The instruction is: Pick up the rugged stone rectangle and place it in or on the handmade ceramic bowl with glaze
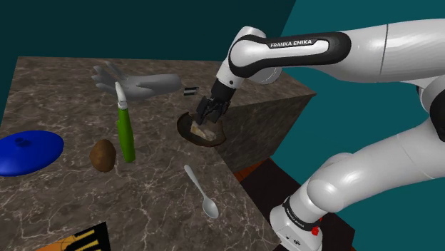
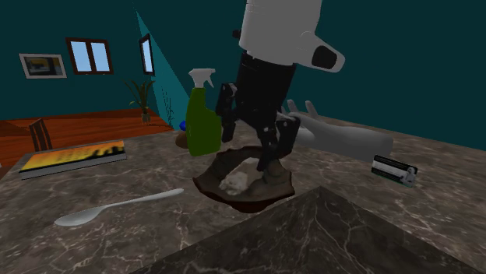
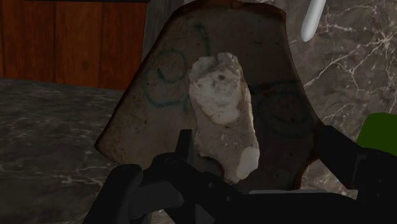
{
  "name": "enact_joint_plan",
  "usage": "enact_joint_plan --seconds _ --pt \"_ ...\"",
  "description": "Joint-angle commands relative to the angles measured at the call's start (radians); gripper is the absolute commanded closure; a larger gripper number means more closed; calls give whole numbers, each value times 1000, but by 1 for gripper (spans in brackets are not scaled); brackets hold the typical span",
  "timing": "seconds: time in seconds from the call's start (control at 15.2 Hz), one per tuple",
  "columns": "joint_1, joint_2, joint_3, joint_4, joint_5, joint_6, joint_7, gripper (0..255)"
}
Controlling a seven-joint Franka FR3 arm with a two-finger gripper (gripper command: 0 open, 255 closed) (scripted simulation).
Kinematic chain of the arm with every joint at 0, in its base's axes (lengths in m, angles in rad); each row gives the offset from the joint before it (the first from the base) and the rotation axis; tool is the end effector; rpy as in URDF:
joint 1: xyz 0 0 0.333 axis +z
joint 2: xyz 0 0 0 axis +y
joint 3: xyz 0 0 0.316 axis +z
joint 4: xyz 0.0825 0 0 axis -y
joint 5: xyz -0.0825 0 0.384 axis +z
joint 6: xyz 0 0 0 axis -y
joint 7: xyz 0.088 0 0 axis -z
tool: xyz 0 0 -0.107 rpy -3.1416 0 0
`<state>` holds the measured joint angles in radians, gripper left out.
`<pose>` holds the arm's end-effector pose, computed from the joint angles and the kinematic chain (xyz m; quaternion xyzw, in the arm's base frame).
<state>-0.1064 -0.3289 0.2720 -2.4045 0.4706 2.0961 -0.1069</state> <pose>0.4361 0.0982 0.4373 -0.9870 -0.0117 -0.0059 0.1600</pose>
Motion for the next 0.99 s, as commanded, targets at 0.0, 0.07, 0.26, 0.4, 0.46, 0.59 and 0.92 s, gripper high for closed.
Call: enact_joint_plan --seconds 0.0,0.07,0.26,0.4,0.46,0.59,0.92 --pt "0 0 0 0 0 0 0 0" --pt "0 0 0 0 0 0 0 0" --pt "-11 -27 -19 40 -16 -71 5 0" --pt "-20 -46 -36 80 -30 -133 9 0" --pt "-20 -46 -36 80 -30 -133 9 0" --pt "-20 -46 -36 80 -30 -133 9 0" --pt "-20 -46 -36 80 -30 -133 9 0"
